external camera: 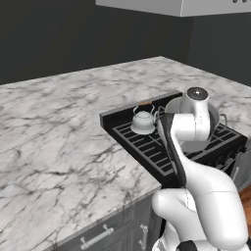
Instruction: Pick the kettle from the cabinet and place it on a stove burner. Then pick the pot from the counter and place it on another stove burner. Finally, turn both burners on.
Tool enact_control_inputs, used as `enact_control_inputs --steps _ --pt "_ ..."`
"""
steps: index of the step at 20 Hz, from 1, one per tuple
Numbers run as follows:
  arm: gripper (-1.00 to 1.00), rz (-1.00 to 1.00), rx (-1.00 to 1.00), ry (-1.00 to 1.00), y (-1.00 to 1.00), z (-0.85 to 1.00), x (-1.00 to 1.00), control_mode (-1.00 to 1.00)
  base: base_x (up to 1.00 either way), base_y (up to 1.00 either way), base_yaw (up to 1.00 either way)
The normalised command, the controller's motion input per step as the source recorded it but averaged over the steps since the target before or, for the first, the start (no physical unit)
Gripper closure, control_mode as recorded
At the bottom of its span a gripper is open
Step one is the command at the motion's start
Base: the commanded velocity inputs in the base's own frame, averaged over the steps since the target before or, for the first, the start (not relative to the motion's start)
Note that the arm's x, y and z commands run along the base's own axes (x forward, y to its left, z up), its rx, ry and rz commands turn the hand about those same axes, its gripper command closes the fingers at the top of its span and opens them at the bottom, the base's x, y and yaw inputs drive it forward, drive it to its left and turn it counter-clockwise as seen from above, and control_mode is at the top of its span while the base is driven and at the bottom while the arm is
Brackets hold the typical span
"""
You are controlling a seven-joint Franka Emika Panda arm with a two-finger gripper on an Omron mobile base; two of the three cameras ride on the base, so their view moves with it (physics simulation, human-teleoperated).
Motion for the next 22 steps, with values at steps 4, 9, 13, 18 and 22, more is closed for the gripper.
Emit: enact_control_inputs --steps 4,9,13,18,22 --pt "1.00 0.00 0.00 0.06 0.00 -0.18 0.17 -1.00 0.00 0.00 0.00" --pt "1.00 0.00 0.00 0.03 0.00 -0.17 0.23 -1.00 0.00 0.00 0.00" --pt "1.00 0.01 0.00 0.01 0.00 -0.19 0.23 -1.00 0.00 0.00 0.00" --pt "1.00 0.02 0.00 0.05 0.00 -0.17 0.15 -1.00 0.00 0.00 0.00" --pt "1.00 0.03 0.01 0.07 0.00 -0.18 0.17 -1.00 0.00 0.00 0.00"
